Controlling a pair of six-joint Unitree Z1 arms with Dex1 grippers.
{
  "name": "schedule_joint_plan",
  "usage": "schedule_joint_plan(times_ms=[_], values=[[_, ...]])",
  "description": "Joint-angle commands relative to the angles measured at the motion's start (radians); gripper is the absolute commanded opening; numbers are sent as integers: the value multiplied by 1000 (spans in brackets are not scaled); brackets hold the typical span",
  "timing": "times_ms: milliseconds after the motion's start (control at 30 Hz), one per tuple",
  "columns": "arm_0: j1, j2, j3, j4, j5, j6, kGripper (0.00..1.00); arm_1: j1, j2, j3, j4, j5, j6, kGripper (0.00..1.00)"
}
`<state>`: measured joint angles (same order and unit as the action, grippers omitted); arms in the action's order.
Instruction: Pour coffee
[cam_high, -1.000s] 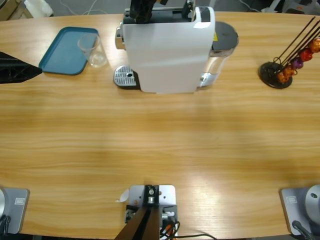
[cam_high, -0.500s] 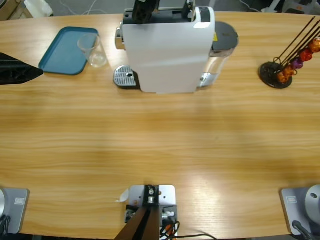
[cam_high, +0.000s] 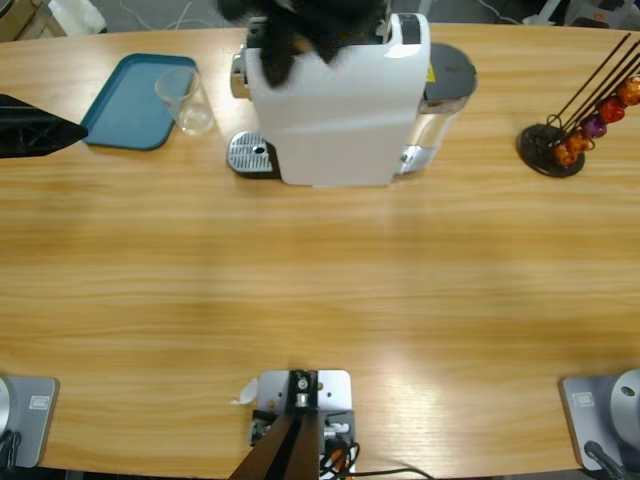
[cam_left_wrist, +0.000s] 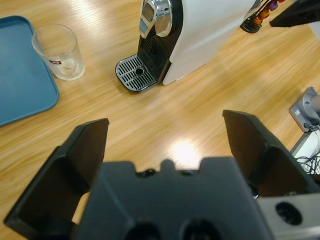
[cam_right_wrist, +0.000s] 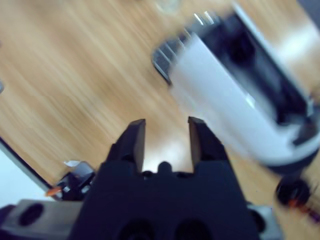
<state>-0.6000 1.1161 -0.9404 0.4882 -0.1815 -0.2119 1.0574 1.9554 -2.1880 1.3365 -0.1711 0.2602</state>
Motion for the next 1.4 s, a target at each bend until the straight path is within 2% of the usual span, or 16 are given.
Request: schedule_joint_plan(times_ms=[33, 133, 200, 267, 433, 500, 633, 900, 1033, 1167, 1400], values=[[-14, -13, 20, -11, -16, 3, 987, -55, -351, 562, -308, -45, 314, 0], [-14, -9, 13, -11, -18, 3, 987, -144, -519, 778, -525, -68, 380, 0], [-15, -6, 12, -11, -24, 3, 987, -195, -580, 822, -640, -141, 413, 0], [-21, -7, 12, -11, -27, 3, 987, -243, -584, 797, -707, -210, 456, 0], [-23, -16, 17, -4, -26, 3, 982, -324, -452, 753, -913, -150, 537, 0], [-23, -20, 23, -3, -26, 3, 982, -306, -374, 723, -930, -101, 540, 0], [-23, -19, 30, -3, -24, 4, 982, -260, -280, 712, -953, -92, 565, 0], [-23, -9, 32, -5, -23, 3, 982, -261, -224, 662, -980, -51, 560, 0], [-23, -7, 38, -5, -23, 3, 982, -220, -220, 623, -974, -43, 564, 0], [-23, -12, 35, -5, -23, 3, 982, -164, -160, 614, -953, -47, 604, 0], [-23, -41, 34, 30, -23, 3, 982, -155, -61, 595, -953, -47, 603, 0]])
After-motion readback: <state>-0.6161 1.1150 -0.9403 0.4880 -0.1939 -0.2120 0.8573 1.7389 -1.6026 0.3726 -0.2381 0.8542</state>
